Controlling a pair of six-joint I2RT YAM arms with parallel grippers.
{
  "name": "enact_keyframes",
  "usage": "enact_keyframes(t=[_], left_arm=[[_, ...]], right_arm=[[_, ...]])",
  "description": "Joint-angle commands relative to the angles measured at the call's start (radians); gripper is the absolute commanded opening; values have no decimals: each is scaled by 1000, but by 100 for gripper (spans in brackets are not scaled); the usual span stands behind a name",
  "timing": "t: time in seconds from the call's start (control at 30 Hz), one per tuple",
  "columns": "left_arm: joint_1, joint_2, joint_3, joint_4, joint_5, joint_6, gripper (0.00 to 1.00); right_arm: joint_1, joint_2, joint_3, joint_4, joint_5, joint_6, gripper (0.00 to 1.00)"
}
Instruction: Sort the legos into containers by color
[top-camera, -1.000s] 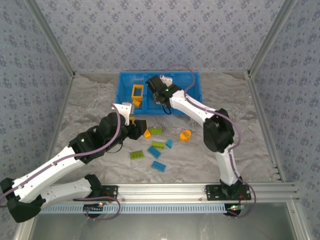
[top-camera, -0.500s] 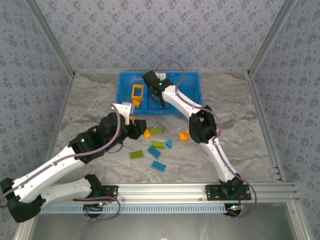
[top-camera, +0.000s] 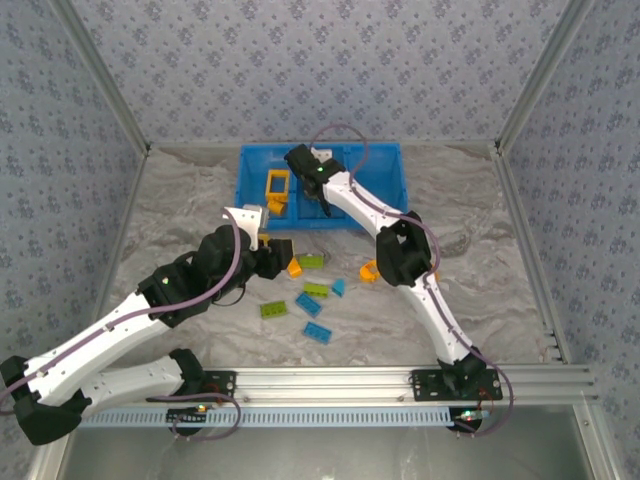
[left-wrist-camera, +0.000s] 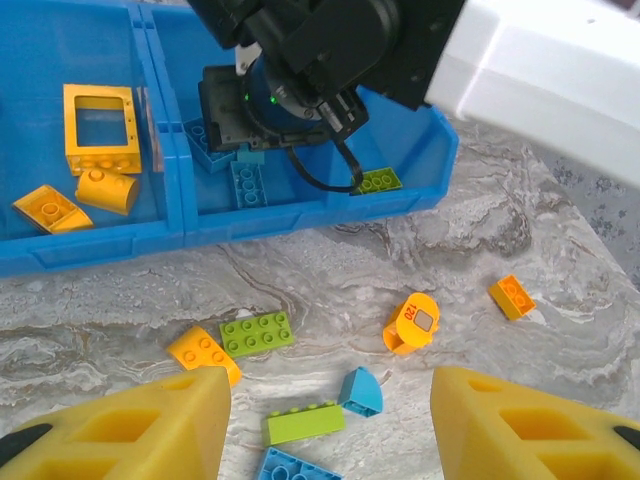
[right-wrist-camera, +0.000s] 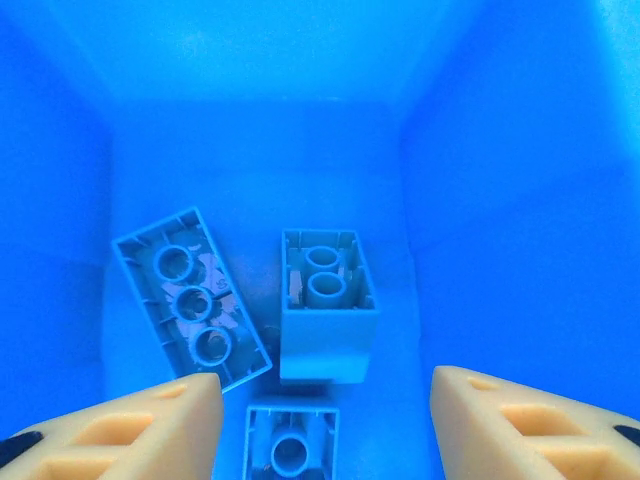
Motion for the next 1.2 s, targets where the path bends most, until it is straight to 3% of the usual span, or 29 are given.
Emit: enact_keyframes(t=[0.0,0.17,0.27,0.43,0.57,0.83,0.93,1.17], left_arm=[[-8,-22,9,-15,-35,-17,55],[-6,-28,13,-83,-130,-65,53],[15,-21,17,-150,-164,-119,52],[108,3,5,-239,-95,-185,52],[170,61,-24,-242,15,-204,53],[187,354,-6,-150,130,-420,57],[194,472,-2,-82,149,-492,60],[216,740,140,-83,154,-551,64]], right_arm=[[20,-139,13,-12,48,1,57],[58,-260,5,-19,103,20,45],[81,-390,-88,19,141,23,42],[151,-761,-527,375,96,-94,45],[203,-1033,-907,617,-58,-200,51],[263,-1396,-1441,676,-351,-168,62],[282,-1502,-1549,657,-357,-125,67],[316,-1604,-1600,563,-303,-84,68]])
